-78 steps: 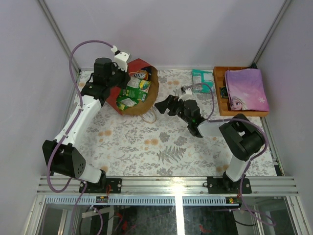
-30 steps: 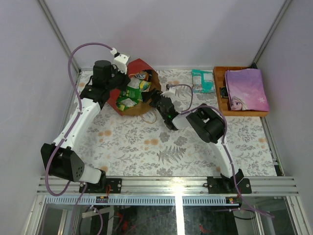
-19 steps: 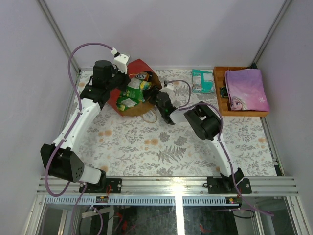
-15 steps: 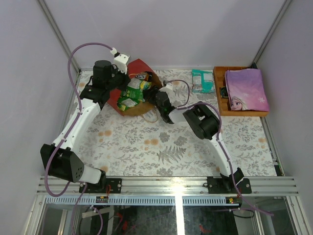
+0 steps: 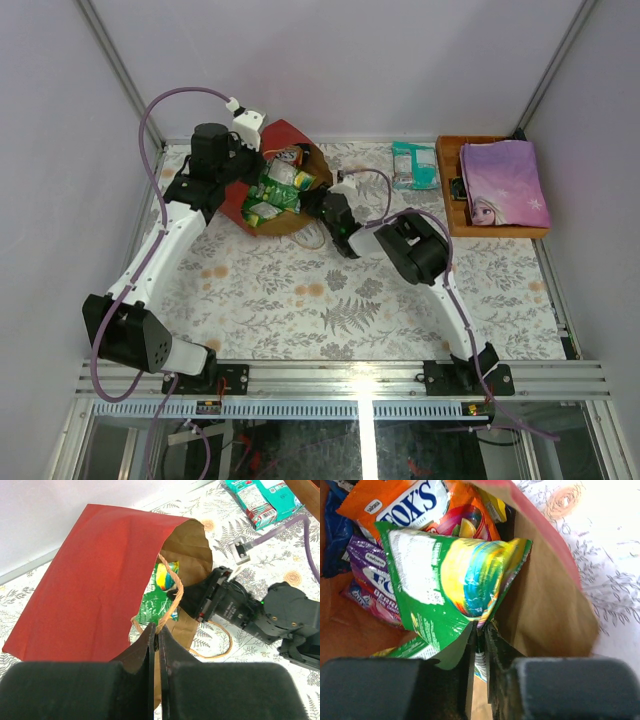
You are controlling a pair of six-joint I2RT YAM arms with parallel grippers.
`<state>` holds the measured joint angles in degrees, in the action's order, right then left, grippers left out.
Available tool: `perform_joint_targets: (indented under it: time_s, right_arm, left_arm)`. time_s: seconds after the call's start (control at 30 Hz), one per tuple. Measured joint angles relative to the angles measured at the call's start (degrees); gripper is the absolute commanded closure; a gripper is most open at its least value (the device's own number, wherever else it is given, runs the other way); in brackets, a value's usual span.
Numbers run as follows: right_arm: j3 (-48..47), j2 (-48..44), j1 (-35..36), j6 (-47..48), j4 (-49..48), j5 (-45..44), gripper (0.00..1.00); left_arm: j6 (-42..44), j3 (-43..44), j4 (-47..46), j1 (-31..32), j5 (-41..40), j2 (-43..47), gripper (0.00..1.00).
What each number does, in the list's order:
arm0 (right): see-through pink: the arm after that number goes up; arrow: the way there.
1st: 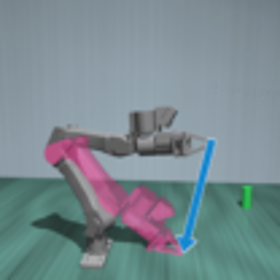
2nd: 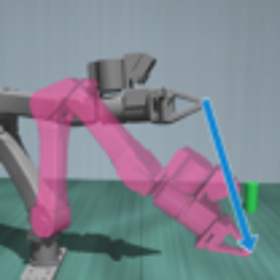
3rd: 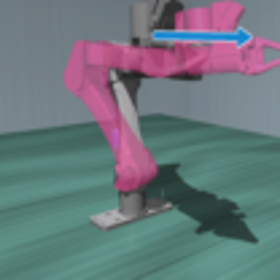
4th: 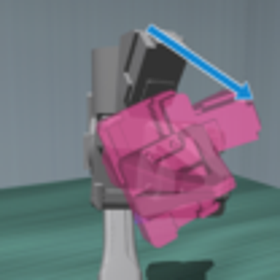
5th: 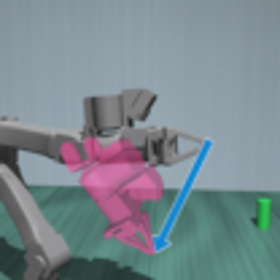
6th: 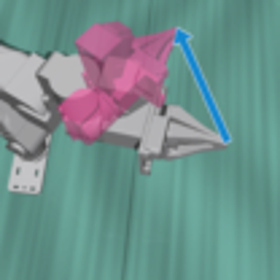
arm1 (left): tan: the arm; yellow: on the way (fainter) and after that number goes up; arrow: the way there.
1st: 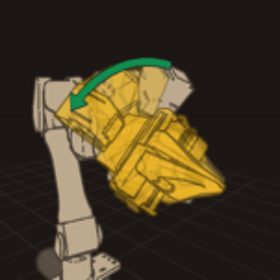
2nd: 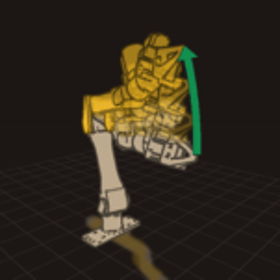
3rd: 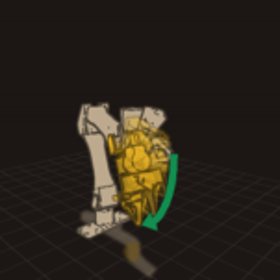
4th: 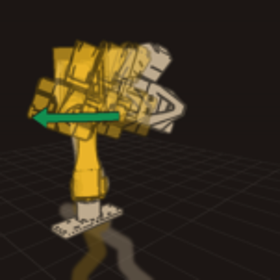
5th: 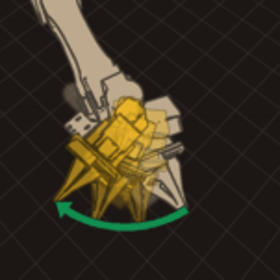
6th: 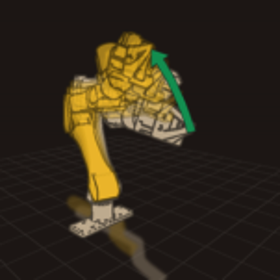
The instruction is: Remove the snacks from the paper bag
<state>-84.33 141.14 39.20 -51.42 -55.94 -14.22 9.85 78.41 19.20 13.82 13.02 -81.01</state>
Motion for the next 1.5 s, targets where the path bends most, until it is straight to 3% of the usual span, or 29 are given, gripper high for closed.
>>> perform_joint_targets:
  time_s: [0.07,0.23,0.57,0.83,0.97,1.2,1.5]
  right_arm:
    - [3.76,-2.03,0.0,0.07,-1.42,0.81,0.99]
    - [14.99,-11.39,-0.11,0.17,-2.84,5.57,1.0]
    - [50.88,-53.68,-1.29,4.46,-5.51,15.8,1.0]
    - [57.64,-73.92,-6.4,11.02,6.49,14.36,1.0]
    - [57.44,-74.1,-9.7,12.59,11.72,12.76,1.0]
    - [52.22,-64.22,-13.77,13.49,17.59,12.61,1.0]
    - [35.47,-45.86,-18.16,8.83,12.79,13.4,1.0]
  left_arm:
    - [0.0,-0.02,0.0,0.02,-0.24,0.0,1.0]
    - [0.0,0.0,0.0,0.04,-1.55,0.0,1.0]
    - [-0.2,0.0,-0.74,0.28,-4.57,0.0,1.0]
    - [-1.31,-0.04,-2.36,0.33,-5.64,0.02,1.0]
    - [-2.12,-0.31,-3.02,0.33,-5.62,0.2,1.0]
    - [-2.62,-0.46,-3.06,0.33,-5.6,0.52,1.0]
    - [-2.73,-0.55,-3.15,0.33,-5.64,0.66,1.0]
